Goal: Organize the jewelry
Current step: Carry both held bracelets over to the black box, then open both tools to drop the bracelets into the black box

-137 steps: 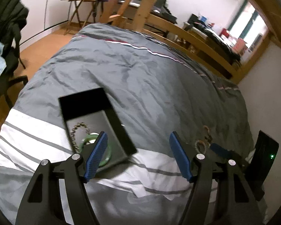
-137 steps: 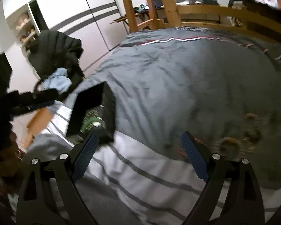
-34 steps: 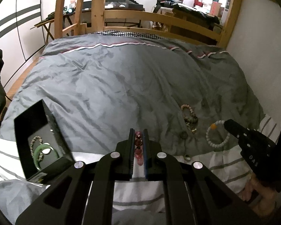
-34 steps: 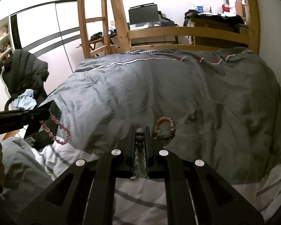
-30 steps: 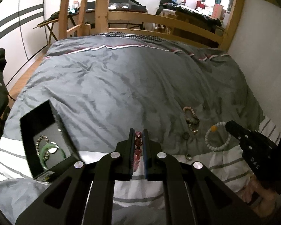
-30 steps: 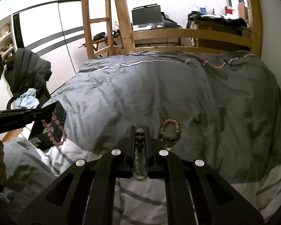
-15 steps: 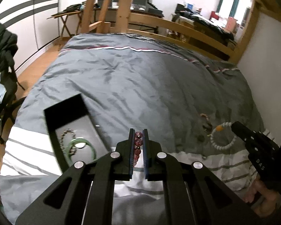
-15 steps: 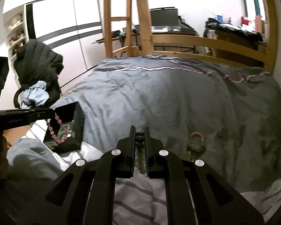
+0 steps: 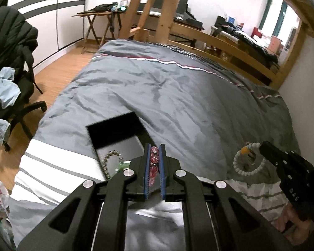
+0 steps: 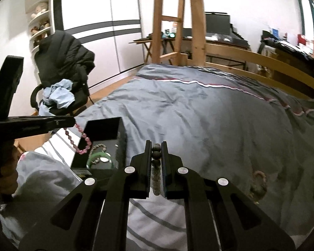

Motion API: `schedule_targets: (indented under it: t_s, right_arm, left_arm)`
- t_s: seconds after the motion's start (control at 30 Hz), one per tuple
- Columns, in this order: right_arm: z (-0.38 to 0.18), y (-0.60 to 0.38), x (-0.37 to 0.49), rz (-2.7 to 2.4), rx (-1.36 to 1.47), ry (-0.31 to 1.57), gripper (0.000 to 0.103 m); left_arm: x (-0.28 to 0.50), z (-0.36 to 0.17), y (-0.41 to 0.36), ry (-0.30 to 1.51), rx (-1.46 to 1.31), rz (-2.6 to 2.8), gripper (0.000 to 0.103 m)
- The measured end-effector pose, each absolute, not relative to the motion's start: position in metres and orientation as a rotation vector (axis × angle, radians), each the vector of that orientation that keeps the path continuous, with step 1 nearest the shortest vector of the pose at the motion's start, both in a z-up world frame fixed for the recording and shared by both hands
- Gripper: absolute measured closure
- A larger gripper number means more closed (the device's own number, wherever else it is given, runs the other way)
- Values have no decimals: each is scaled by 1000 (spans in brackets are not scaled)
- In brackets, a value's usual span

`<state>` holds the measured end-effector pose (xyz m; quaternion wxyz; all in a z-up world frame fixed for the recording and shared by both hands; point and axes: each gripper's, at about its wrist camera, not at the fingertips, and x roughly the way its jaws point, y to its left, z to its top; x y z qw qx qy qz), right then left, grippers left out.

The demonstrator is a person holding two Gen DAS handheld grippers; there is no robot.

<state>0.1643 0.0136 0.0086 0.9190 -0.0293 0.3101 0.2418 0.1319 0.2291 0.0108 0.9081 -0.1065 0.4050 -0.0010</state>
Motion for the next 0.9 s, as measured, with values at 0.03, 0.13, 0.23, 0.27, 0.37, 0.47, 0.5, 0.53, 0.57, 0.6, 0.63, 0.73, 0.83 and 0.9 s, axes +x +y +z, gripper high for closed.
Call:
schedule_targets:
  t_s: [0.03,0.13,0.23,0.27,0.37,0.47,0.5,0.53,0.57,0.6,0.63,0.73,0.83,0.9]
  right_arm:
    - [9,21,166,509,-63,637,94]
    - [7,41,169,543,-77,637,94]
    - [4,60,174,579,-84,643,94]
    - [2,68,175,594,-86,645,94]
    - [-3,87,180,639,-79,652,94]
    - [-8,102,182,703,-52,656,94]
    - [-9,106,182,722,-47,655,94]
    - [-11,111,181,741,-48,650,94]
    - [-13,116,181,751,-56,652,94]
    - [-15,119,183,756,-62,656,94]
    - [-18,122,184,760,-68,661,94]
    - [-29,130,189,769,-68,690,94]
    - [-42,135,194,791,-63,732,93]
    - [-48,136,195,807,-71,753,93]
  left_arm:
    - [134,9,235,837,-229,3,96]
    - [137,5,245,839,-247,8,96]
    - [143,1,252,840,-253,7,96]
    - [145,0,254,840,-256,6,96]
    - [152,-5,261,844,-264,5,96]
    - [159,-12,268,852,-284,9,96]
    - [160,-14,270,855,-290,9,96]
    - [162,-17,272,860,-301,4,96]
    - [164,-20,275,866,-310,1,96]
    - [166,-23,276,870,-314,2,96]
    - [167,-25,277,875,-316,5,96]
    - [171,-33,280,892,-338,2,96]
    - [173,-38,282,903,-351,4,96]
    - [174,-39,283,901,-355,14,96]
